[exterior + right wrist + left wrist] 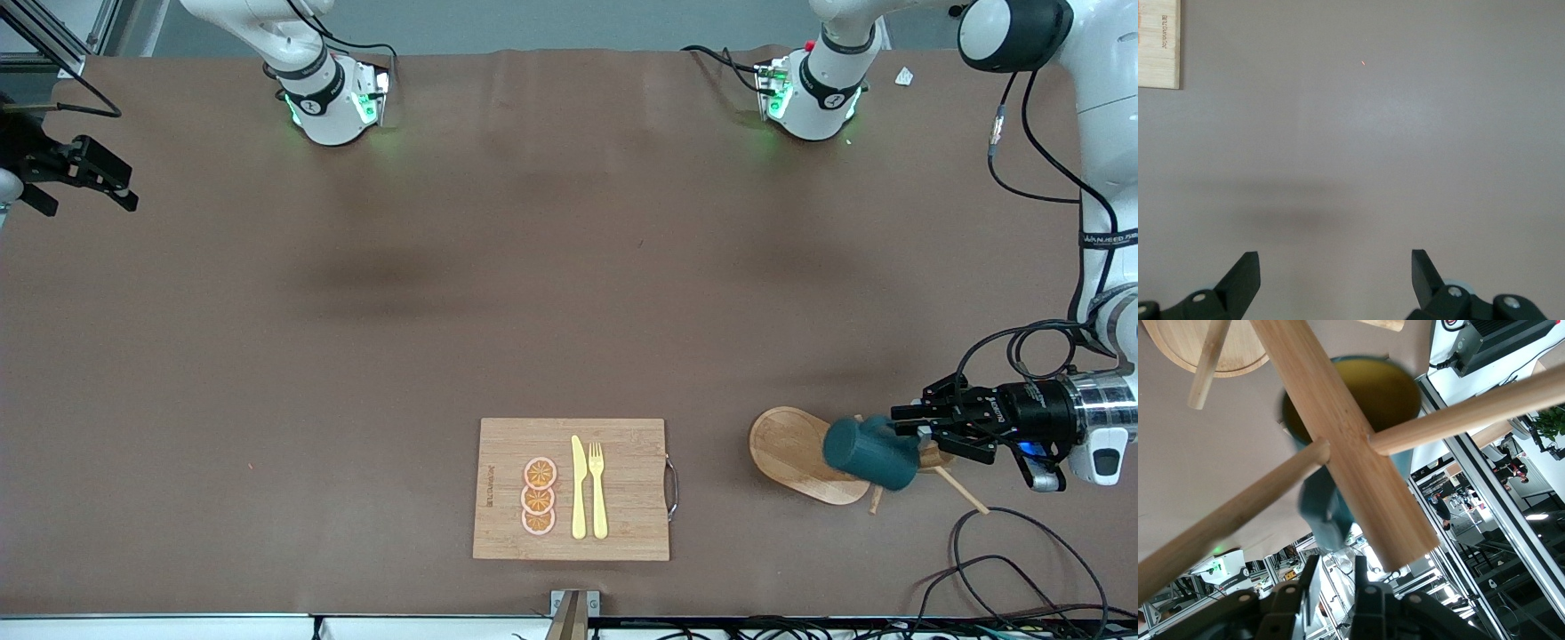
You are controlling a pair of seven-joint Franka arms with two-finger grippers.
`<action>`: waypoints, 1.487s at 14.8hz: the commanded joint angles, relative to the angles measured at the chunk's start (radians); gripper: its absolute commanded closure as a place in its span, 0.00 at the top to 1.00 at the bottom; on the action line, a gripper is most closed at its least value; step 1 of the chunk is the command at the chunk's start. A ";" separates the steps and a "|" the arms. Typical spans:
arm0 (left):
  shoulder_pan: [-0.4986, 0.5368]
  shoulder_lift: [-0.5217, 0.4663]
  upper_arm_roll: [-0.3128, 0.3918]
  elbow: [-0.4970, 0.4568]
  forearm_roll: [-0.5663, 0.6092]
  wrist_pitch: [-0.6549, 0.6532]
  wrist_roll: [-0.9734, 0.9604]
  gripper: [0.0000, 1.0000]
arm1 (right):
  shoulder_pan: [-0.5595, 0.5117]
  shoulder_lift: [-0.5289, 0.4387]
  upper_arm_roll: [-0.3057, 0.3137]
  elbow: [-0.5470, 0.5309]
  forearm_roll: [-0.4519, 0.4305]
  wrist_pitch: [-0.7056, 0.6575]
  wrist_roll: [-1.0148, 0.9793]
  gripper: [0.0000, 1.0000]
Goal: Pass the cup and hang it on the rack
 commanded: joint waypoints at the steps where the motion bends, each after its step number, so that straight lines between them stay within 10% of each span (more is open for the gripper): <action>1: -0.004 -0.009 -0.004 0.015 -0.018 0.026 0.013 1.00 | 0.004 0.003 -0.002 0.012 -0.013 -0.011 -0.007 1.00; 6: -0.035 -0.063 -0.004 0.017 0.019 0.044 0.010 1.00 | 0.004 0.003 -0.002 0.012 -0.013 -0.011 -0.007 1.00; 13: -0.182 -0.173 -0.007 0.017 0.433 0.121 0.093 1.00 | 0.004 0.003 -0.002 0.012 -0.013 -0.011 -0.007 1.00; 19: -0.294 -0.326 -0.019 0.006 1.039 0.089 0.299 1.00 | -0.001 0.010 -0.003 0.012 -0.011 -0.019 -0.006 1.00; 22: -0.296 -0.434 -0.044 -0.002 1.116 -0.052 0.344 1.00 | -0.001 0.010 -0.005 0.018 -0.010 -0.023 -0.006 1.00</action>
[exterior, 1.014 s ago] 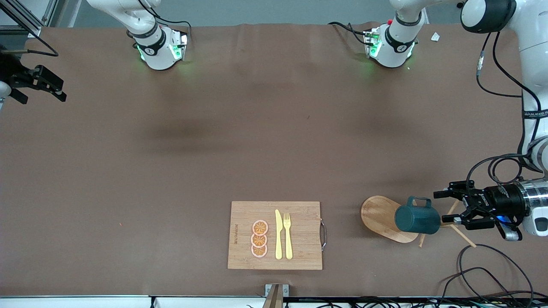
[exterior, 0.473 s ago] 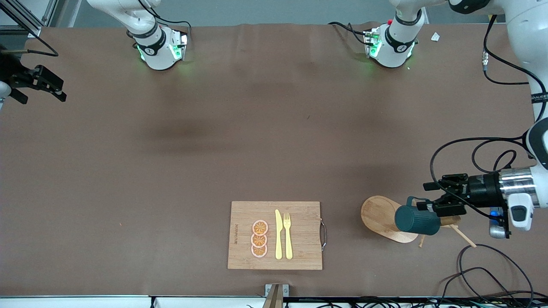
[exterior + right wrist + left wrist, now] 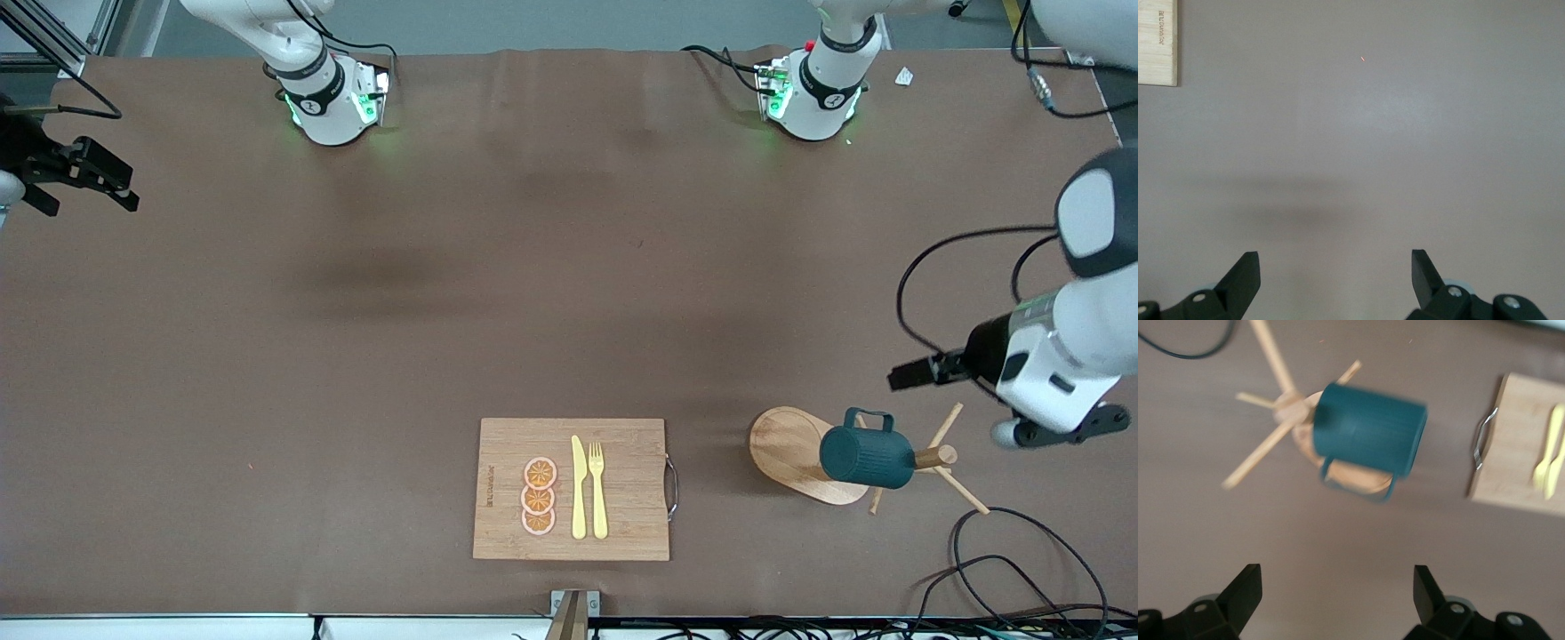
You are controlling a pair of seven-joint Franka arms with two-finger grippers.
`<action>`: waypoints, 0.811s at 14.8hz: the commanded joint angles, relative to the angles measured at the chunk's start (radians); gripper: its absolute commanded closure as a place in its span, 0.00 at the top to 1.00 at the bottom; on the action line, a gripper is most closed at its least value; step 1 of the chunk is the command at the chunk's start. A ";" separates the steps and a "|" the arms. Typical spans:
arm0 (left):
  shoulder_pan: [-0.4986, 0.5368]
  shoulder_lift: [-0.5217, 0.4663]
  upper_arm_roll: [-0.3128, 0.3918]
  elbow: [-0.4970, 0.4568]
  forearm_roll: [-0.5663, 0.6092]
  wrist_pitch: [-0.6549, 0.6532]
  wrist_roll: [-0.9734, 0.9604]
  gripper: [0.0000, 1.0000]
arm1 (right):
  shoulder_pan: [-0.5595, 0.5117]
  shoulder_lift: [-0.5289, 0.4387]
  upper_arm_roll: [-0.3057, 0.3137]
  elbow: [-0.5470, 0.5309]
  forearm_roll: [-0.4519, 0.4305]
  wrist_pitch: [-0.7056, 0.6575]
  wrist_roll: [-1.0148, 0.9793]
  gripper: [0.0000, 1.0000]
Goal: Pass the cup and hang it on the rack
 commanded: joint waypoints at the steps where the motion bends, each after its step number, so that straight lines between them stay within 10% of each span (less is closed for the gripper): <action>1: 0.005 -0.136 -0.013 -0.049 0.053 -0.093 0.033 1.00 | -0.001 0.005 -0.002 0.018 -0.010 -0.015 -0.006 1.00; 12: 0.034 -0.503 -0.016 -0.404 0.066 -0.096 0.110 1.00 | 0.004 0.005 -0.002 0.021 -0.010 -0.017 -0.006 1.00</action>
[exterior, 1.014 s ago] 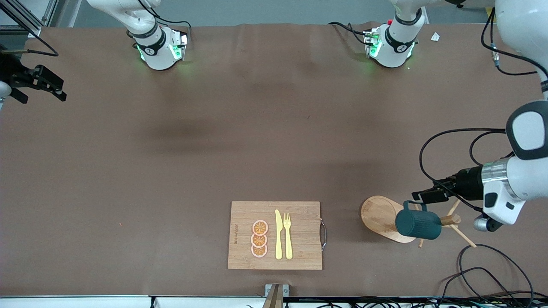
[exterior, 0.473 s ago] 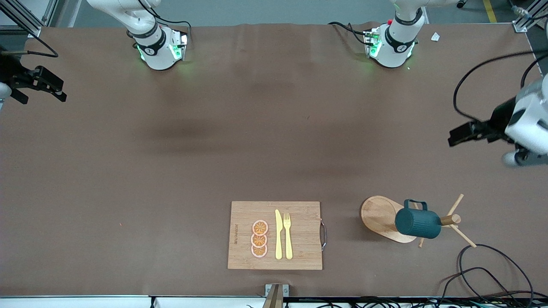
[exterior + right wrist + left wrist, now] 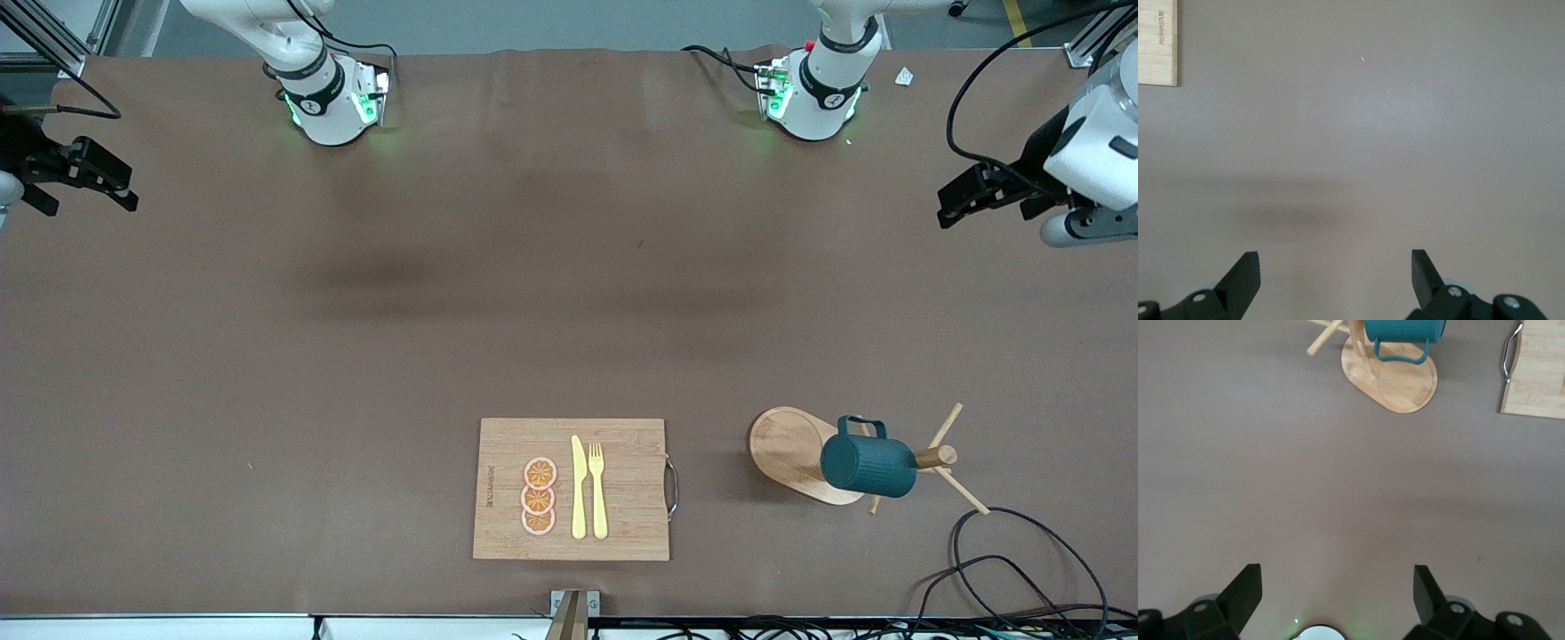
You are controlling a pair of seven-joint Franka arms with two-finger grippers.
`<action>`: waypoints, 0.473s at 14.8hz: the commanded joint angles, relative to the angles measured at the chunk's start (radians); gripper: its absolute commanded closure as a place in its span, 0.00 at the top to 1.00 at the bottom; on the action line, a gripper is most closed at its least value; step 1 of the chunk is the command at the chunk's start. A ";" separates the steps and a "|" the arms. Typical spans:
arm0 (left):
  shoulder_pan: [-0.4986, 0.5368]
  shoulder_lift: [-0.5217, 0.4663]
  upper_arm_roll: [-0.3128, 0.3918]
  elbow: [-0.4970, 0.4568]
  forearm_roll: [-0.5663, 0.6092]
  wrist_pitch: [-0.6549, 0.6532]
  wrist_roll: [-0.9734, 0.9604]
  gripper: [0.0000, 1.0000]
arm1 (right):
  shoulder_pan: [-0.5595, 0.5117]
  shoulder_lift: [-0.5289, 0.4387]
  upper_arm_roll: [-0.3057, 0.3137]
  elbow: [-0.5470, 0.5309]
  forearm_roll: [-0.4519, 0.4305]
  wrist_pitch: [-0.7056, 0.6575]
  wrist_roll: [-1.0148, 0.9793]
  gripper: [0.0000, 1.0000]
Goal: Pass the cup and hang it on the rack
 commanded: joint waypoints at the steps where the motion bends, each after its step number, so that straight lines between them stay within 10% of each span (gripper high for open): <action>1: 0.022 -0.049 0.001 -0.047 0.013 0.023 0.088 1.00 | 0.004 0.005 -0.001 0.020 -0.010 -0.015 -0.006 1.00; 7: 0.028 -0.054 -0.009 -0.049 0.015 0.009 0.111 1.00 | 0.005 0.005 0.000 0.020 -0.010 -0.015 -0.006 1.00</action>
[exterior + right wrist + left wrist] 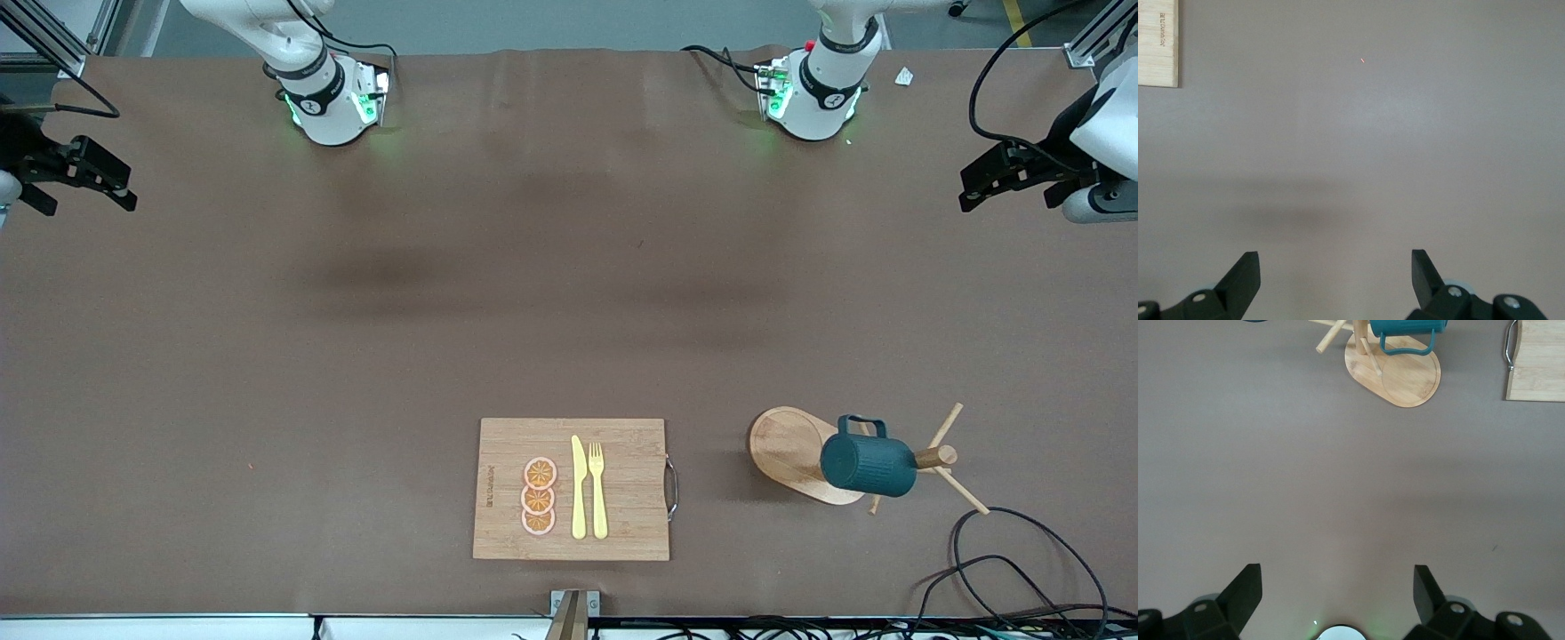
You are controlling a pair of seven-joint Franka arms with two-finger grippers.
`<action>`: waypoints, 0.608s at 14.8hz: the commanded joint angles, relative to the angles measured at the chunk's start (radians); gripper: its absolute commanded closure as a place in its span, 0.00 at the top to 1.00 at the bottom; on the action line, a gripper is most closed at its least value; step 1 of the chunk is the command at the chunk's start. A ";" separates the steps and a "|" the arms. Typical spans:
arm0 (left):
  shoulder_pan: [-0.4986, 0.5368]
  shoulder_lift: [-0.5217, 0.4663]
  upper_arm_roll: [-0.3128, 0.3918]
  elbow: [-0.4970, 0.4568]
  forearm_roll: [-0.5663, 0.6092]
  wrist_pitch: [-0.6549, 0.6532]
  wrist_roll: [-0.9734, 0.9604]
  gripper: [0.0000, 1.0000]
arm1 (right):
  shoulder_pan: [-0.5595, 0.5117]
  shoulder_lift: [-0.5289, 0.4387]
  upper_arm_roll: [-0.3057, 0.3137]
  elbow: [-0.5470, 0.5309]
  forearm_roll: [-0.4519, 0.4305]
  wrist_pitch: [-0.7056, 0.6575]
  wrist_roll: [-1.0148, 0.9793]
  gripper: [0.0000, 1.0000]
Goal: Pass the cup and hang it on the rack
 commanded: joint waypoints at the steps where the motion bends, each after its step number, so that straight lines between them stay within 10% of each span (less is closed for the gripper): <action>1: -0.004 -0.031 -0.013 -0.024 0.016 0.006 0.016 1.00 | 0.005 0.005 -0.001 0.017 -0.010 -0.015 -0.006 1.00; 9: 0.010 -0.079 -0.013 -0.075 -0.020 0.003 0.022 1.00 | 0.007 0.005 -0.001 0.017 -0.010 -0.015 -0.006 1.00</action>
